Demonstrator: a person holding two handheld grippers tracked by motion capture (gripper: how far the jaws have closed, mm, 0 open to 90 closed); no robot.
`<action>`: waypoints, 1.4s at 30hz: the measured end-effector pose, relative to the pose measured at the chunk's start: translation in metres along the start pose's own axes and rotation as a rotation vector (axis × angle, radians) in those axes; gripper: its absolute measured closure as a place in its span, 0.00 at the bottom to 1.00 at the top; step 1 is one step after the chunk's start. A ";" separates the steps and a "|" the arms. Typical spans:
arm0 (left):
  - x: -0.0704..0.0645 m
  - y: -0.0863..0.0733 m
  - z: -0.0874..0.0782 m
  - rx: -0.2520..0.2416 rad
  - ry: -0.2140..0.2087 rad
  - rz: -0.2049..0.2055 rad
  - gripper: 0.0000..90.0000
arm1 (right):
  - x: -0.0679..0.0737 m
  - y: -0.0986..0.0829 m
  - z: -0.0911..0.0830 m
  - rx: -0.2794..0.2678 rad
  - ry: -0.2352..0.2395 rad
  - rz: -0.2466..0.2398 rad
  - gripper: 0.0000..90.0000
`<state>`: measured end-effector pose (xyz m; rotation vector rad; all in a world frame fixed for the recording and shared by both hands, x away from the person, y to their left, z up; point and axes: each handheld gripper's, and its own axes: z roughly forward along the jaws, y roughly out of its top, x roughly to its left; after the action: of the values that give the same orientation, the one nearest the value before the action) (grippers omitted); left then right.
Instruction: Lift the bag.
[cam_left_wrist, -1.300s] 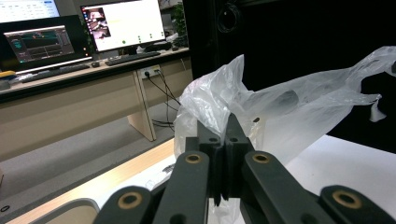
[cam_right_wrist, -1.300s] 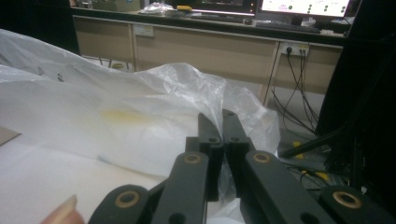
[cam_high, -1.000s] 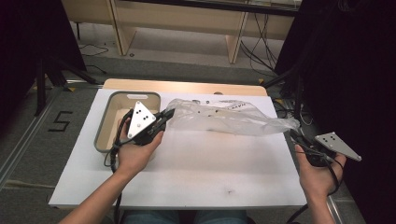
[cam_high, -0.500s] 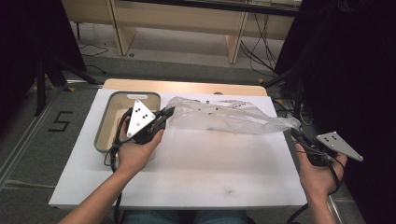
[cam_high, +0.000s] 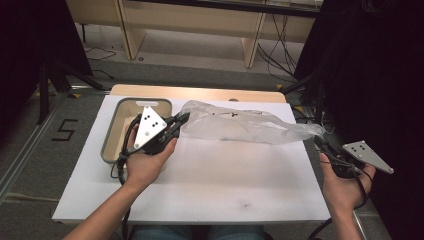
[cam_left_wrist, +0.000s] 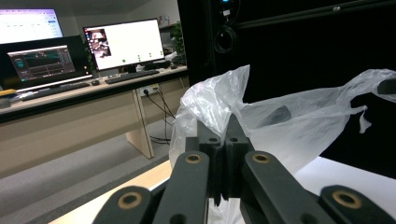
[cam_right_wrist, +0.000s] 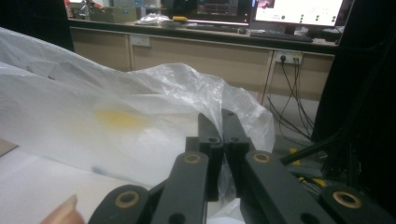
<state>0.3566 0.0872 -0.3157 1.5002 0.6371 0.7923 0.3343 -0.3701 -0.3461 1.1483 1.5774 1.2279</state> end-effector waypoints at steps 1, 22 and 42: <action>0.000 0.001 0.000 0.000 0.000 0.000 0.99 | 0.000 0.000 0.000 -0.003 0.000 0.002 1.00; -0.004 0.014 -0.001 -0.049 -0.008 -0.001 0.99 | 0.001 0.000 0.001 0.001 0.004 0.001 1.00; -0.009 0.029 -0.002 -0.101 -0.016 -0.002 0.99 | 0.001 0.003 -0.002 -0.014 -0.002 0.003 1.00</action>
<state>0.3474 0.0793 -0.2882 1.4120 0.5781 0.7991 0.3330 -0.3694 -0.3433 1.1423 1.5640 1.2379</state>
